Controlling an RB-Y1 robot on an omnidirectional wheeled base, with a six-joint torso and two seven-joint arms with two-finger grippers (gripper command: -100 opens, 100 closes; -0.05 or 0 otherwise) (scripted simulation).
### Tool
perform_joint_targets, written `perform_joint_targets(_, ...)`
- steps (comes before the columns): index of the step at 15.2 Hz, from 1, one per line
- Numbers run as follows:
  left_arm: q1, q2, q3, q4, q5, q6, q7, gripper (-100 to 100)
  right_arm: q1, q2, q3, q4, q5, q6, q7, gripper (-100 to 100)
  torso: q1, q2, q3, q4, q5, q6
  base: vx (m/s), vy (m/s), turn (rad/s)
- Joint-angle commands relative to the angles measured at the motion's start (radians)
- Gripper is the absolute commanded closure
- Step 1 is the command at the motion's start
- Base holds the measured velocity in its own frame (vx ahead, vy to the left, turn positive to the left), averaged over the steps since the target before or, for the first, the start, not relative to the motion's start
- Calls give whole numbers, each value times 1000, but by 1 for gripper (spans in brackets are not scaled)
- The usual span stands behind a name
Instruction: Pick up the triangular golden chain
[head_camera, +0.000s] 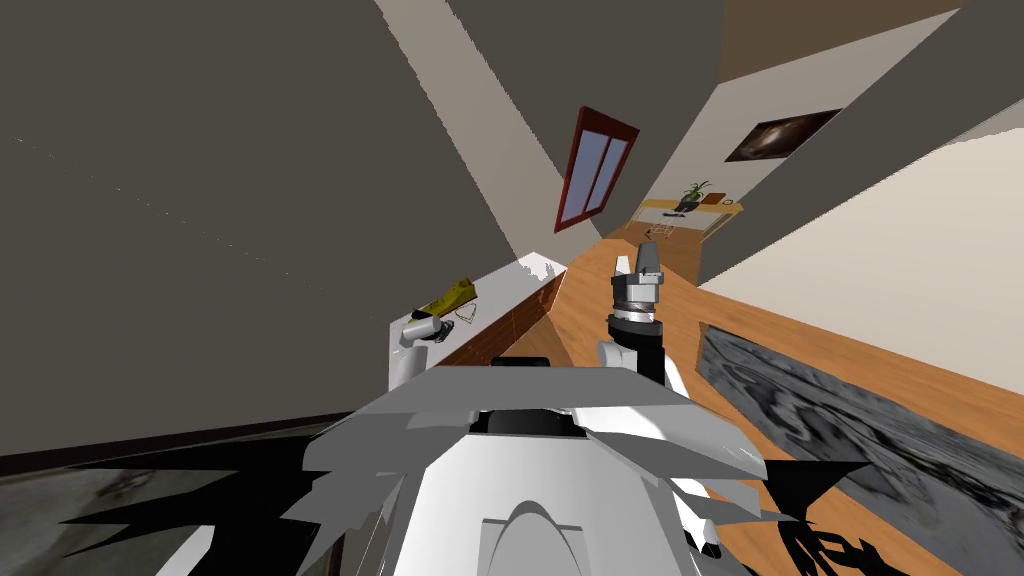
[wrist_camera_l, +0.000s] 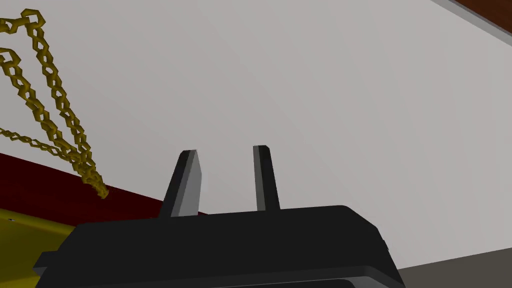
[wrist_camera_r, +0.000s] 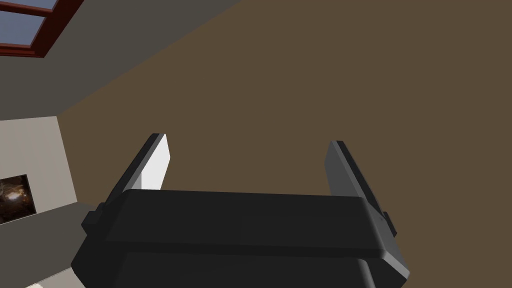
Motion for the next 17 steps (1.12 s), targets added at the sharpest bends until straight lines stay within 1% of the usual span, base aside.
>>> perform_joint_targets(1, 6, 0, 8, -28, 5, 26, -12, 100, 0, 0, 0, 0, 0, 0, 0, 0, 0, 0, 0, 0, 0, 0, 20, -23, 72)
perform_joint_targets(2, 11, 0, 15, -49, 9, 44, -20, 100, 0, 0, 0, 0, 0, 0, 0, 0, -1, 0, 0, 0, 0, 0, 18, -22, 64)
perform_joint_targets(4, 16, -1, 22, -71, 14, 62, -29, 100, 0, 0, 0, 0, 0, 0, 0, 0, -1, -1, -1, 0, 0, 0, 20, -24, 45)
perform_joint_targets(5, 13, -1, 17, -57, 11, 48, -22, 100, 0, 0, 0, 0, 0, 0, 0, 0, -1, -1, -1, 0, 0, 0, 12, -15, 13)
perform_joint_targets(6, 1, 11, 26, -32, 9, 44, -14, -100, 0, 0, 0, 0, 0, 0, 0, 0, -1, -1, -1, 0, 0, 0, 22, -36, -107)
perform_joint_targets(13, -37, 46, 50, 46, 3, 23, 15, -100, 0, 0, 0, 0, 0, 0, 0, 0, -3, -3, -2, -1, -1, 1, 46, -51, -117)
perform_joint_targets(17, -65, 72, 68, 102, -1, 9, 35, -100, 0, 0, 0, 0, 0, 0, 0, 0, -3, -3, -2, -1, -1, 1, 49, -47, -131)
